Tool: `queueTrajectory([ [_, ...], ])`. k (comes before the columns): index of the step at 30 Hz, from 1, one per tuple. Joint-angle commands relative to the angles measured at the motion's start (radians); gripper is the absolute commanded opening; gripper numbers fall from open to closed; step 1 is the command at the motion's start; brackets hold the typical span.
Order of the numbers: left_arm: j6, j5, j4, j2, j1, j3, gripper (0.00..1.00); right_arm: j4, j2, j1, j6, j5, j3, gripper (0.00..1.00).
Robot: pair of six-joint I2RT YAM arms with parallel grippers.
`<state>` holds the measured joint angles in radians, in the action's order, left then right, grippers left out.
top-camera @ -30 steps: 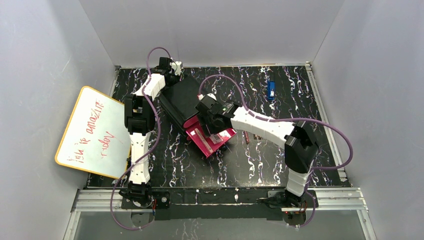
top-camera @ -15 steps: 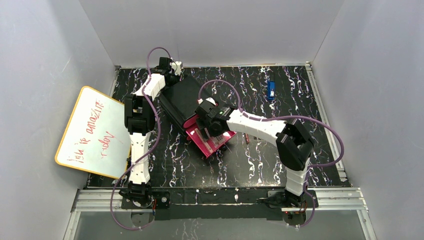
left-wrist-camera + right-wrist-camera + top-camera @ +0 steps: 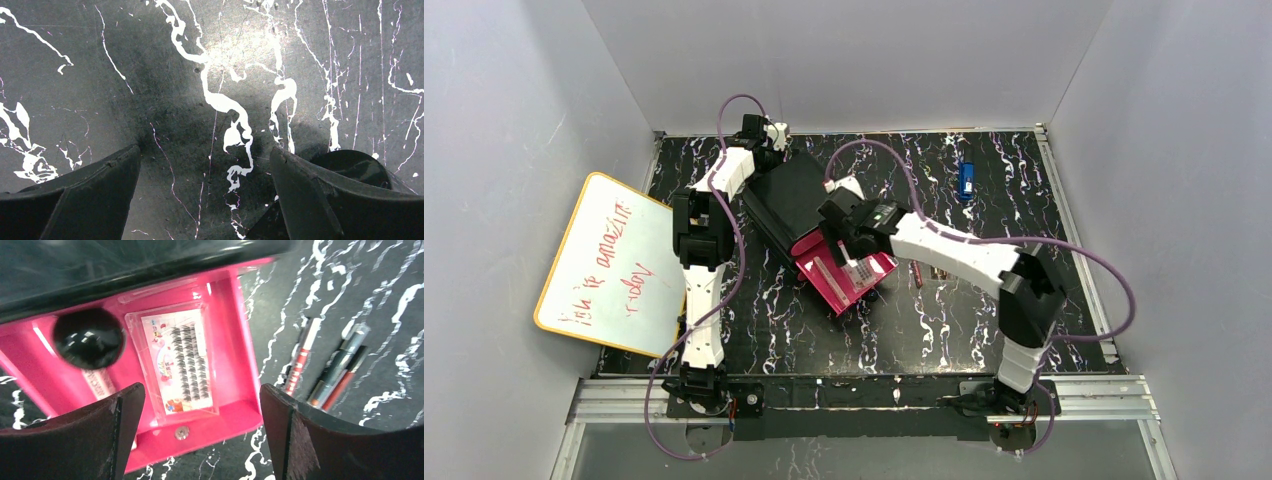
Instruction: Organize the makeup
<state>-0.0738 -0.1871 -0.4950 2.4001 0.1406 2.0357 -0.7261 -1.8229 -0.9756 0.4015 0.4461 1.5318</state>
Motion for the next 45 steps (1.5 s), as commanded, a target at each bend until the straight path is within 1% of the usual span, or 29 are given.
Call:
queueTrajectory([
  [1,-0.004,-0.031,-0.053,-0.003,0.019,0.028,0.98,-0.047,0.186,-0.001,-0.042,0.053,0.063,0.92],
  [4,-0.003,-0.030,-0.053,-0.001,0.020,0.026,0.98,-0.058,0.276,-0.015,-0.037,0.037,-0.002,0.89],
  [8,-0.004,-0.026,-0.052,-0.001,0.020,0.023,0.98,-0.045,0.385,-0.048,-0.010,0.002,-0.169,0.76],
  [10,-0.004,-0.023,-0.054,-0.001,0.022,0.022,0.98,-0.024,0.437,-0.064,0.024,-0.027,-0.273,0.73],
  [12,-0.007,-0.019,-0.053,0.001,0.025,0.022,0.98,0.032,0.499,-0.074,0.056,-0.067,-0.402,0.65],
  [15,-0.007,-0.017,-0.054,0.002,0.028,0.021,0.98,0.131,0.587,-0.081,0.098,-0.134,-0.540,0.59],
  [17,-0.007,-0.017,-0.055,0.004,0.029,0.024,0.98,0.185,0.630,-0.084,0.106,-0.157,-0.610,0.58],
  [20,-0.007,-0.016,-0.059,0.008,0.032,0.030,0.99,0.246,0.626,-0.087,0.098,-0.146,-0.680,0.59],
  [24,-0.012,-0.011,-0.059,0.007,0.036,0.027,0.98,0.340,0.564,-0.088,0.066,-0.155,-0.703,0.59],
  [30,-0.015,-0.005,-0.059,0.007,0.036,0.025,0.98,0.431,0.419,-0.091,0.006,-0.187,-0.651,0.59],
  [34,-0.015,-0.006,-0.059,0.008,0.036,0.026,0.98,0.479,0.349,-0.092,-0.031,-0.200,-0.626,0.59],
  [39,-0.017,-0.007,-0.059,0.007,0.036,0.027,0.98,0.503,0.286,-0.092,-0.081,-0.190,-0.584,0.59],
  [45,-0.015,-0.013,-0.059,0.010,0.036,0.027,0.98,0.541,0.257,-0.092,-0.141,-0.128,-0.550,0.59],
])
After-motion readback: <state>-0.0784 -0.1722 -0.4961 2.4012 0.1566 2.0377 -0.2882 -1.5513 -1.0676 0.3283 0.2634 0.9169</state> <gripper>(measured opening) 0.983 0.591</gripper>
